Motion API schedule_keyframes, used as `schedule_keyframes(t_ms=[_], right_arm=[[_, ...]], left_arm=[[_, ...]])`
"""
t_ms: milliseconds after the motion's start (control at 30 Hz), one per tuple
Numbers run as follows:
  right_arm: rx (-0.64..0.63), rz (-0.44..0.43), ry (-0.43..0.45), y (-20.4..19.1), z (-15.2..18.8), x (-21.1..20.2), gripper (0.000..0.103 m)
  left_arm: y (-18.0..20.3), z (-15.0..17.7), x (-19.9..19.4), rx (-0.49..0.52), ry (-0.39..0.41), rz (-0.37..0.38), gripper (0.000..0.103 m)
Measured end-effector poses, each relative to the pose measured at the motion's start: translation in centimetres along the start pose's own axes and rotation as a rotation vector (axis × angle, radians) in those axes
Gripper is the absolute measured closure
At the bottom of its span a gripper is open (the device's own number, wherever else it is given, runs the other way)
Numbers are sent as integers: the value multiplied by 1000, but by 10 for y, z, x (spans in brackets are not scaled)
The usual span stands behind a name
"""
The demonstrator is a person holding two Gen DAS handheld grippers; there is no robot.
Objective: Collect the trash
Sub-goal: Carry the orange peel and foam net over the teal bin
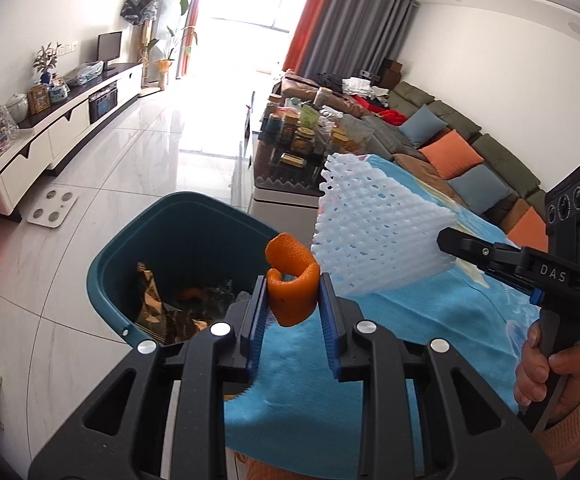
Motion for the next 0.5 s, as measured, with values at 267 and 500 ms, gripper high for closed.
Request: schedule_keyframes(t_ms=[267,500], right_arm=[[-54,24,-44,-16,-5,37,97],[-99,45,-82,-28,-3,61,97]], left_arm=[[-28,-4,13,-43,-11,-50,77],[-44,-5,24,-67,-25,-82,77]])
Point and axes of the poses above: each gripper's, at about its wrist camera, not at the fingertips, and x roughly the way its jaws point, y to its right, z to its underside, the point moved 10 cm from there along x, roughly the way its jaws point, and after that the axes turned 2 degrees about z, right-handed, at the moved point
